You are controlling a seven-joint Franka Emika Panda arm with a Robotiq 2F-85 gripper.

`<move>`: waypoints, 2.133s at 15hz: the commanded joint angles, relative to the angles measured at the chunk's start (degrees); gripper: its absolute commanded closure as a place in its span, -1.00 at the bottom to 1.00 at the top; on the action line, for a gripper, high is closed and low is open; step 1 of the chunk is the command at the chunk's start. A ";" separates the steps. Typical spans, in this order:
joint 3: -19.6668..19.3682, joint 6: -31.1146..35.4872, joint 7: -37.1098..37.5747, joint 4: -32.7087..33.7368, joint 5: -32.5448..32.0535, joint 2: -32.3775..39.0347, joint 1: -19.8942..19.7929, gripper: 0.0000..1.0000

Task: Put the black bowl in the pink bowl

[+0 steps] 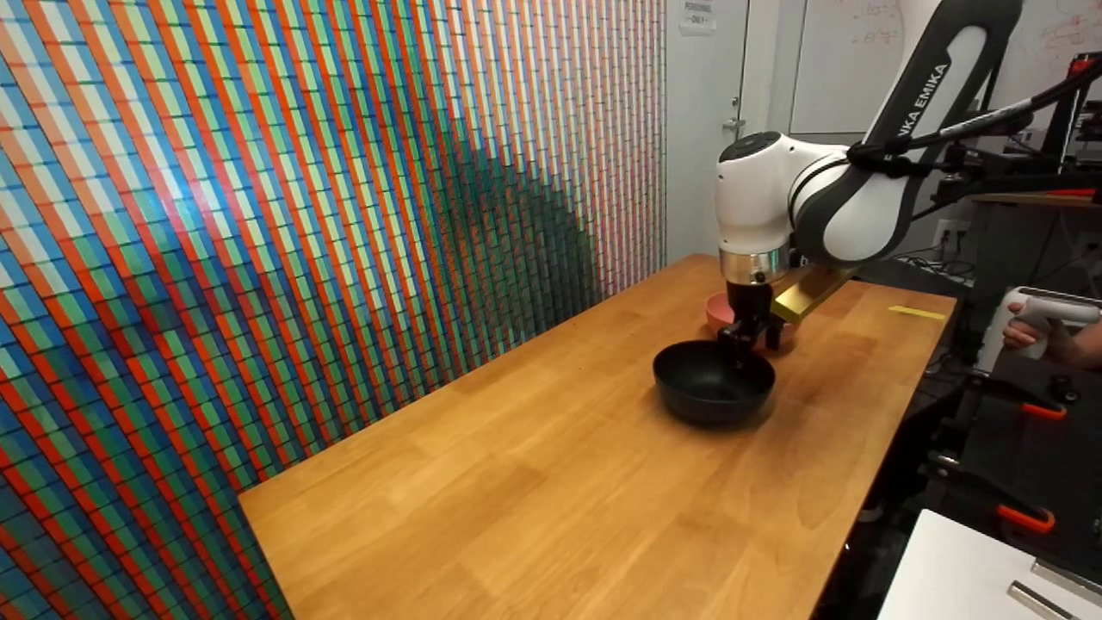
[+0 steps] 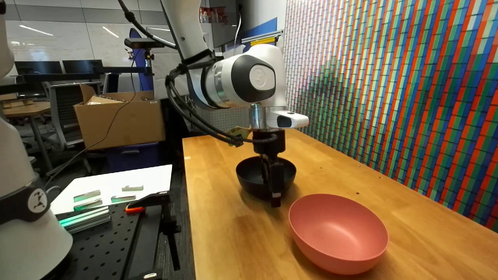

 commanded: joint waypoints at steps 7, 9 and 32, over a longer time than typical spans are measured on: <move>-3.31 0.84 1.99 2.61 -0.99 2.62 4.75 0.85; -3.57 0.70 1.88 2.88 -0.97 2.21 4.77 0.90; -6.60 -2.90 -2.20 7.53 7.84 -8.08 -8.13 0.90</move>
